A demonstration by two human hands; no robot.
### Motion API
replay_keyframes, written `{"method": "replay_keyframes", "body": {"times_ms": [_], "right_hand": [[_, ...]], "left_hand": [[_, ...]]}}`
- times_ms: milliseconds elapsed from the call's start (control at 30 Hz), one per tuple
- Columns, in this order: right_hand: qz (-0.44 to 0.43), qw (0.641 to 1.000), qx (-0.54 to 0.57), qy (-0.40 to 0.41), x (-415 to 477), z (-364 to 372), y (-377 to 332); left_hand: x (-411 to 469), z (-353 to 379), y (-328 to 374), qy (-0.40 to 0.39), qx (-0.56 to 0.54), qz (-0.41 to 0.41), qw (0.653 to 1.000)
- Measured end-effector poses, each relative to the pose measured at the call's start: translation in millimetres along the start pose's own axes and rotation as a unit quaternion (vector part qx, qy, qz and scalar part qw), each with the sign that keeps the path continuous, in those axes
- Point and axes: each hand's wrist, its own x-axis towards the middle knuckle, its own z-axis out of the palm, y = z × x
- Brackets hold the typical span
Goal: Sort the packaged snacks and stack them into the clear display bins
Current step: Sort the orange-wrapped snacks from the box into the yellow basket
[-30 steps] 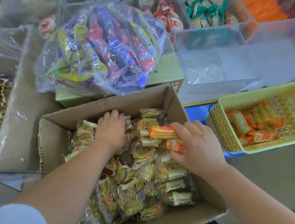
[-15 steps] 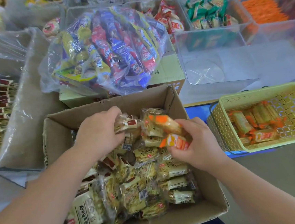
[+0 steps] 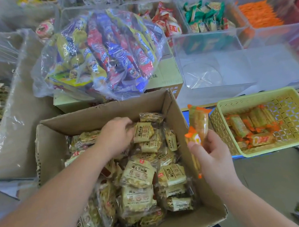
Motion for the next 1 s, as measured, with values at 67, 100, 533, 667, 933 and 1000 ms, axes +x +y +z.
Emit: {"method": "replay_keyframes", "body": {"times_ms": [67, 100, 533, 667, 933, 1000], "right_hand": [[-0.014, 0.998, -0.056, 0.018, -8, 5, 2], [-0.012, 0.997, -0.069, 0.027, -8, 6, 3], [-0.040, 0.986, -0.155, 0.039, -3, 12, 2], [-0.041, 0.985, -0.166, 0.031, -5, 11, 0], [-0.044, 0.981, -0.187, 0.033, -5, 13, -1], [-0.047, 0.980, -0.190, 0.036, -5, 14, -1]], "left_hand": [[30, 10, -9, -0.007, 0.016, -0.040, 0.999], [41, 15, -12, -0.031, 0.025, -0.054, 0.998], [78, 34, -31, -0.247, 0.102, -0.047, 0.962], [74, 32, -39, -0.249, 0.078, -0.022, 0.965], [61, 52, -29, -0.245, 0.013, 0.004, 0.969], [61, 54, -26, -0.259, 0.044, -0.004, 0.965]]}}
